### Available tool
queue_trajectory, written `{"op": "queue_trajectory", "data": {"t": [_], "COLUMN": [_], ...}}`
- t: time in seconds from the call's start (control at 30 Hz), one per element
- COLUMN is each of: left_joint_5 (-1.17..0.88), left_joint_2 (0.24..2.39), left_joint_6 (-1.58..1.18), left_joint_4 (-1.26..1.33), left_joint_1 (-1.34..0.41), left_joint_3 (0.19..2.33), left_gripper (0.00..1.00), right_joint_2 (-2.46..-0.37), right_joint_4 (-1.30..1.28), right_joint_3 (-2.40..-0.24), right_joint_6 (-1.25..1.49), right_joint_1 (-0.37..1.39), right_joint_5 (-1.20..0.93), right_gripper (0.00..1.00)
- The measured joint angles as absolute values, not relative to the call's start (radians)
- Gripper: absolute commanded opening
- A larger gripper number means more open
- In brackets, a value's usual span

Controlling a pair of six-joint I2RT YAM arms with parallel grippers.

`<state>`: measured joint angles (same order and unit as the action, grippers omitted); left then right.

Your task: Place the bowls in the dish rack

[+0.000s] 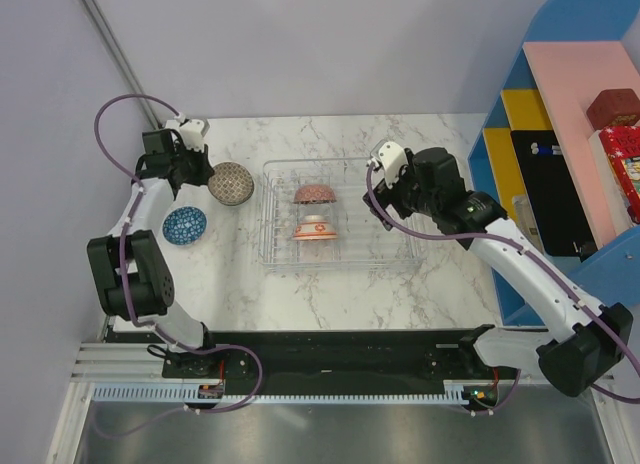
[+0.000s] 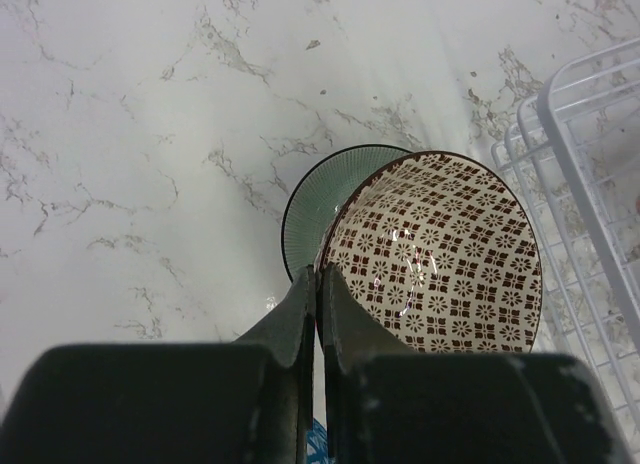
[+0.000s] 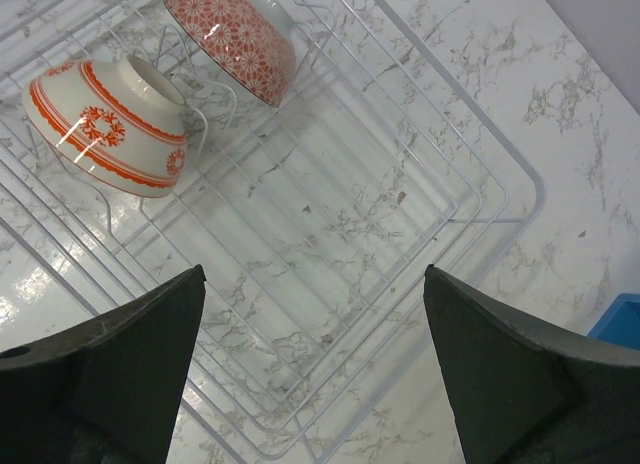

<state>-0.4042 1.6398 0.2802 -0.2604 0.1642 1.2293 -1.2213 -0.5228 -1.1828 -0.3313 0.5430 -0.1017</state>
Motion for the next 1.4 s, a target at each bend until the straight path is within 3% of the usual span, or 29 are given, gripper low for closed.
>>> {"op": "queue_trajectory", "data": {"t": [0.43,0.7,1.13,1.4], "left_joint_5": [-0.605,-0.69,-0.819,-0.859], "left_joint_2": [1.443,1.438,1.621,1.74], "left_joint_6": [0.216,0.184,0.122,0.084], "left_joint_4": [-0.31,-0.324,-0.303,-0.28], "left_joint_1": [0.164,0.013,-0.193,-0.29], "left_joint_3": [1.25,1.295,1.499,1.577], "left_gripper": [0.02,0.02,0.02,0.02], "right_joint_2": [-1.372,-1.464,-1.629,-1.639], "right_joint_4": [-0.482,-0.411,-0.081,0.12], "right_joint_3": [-1.419,-1.492,-1.306,-1.224], "right_joint_6": [-0.125,0.09,0.537,0.712], "right_joint_1": [0.541,0.49,0.214,0.191], "right_joint_5": [-0.197,-0.428,-0.949,-1.114], "right_gripper": [0.97,0.97,0.98,0.98]}}
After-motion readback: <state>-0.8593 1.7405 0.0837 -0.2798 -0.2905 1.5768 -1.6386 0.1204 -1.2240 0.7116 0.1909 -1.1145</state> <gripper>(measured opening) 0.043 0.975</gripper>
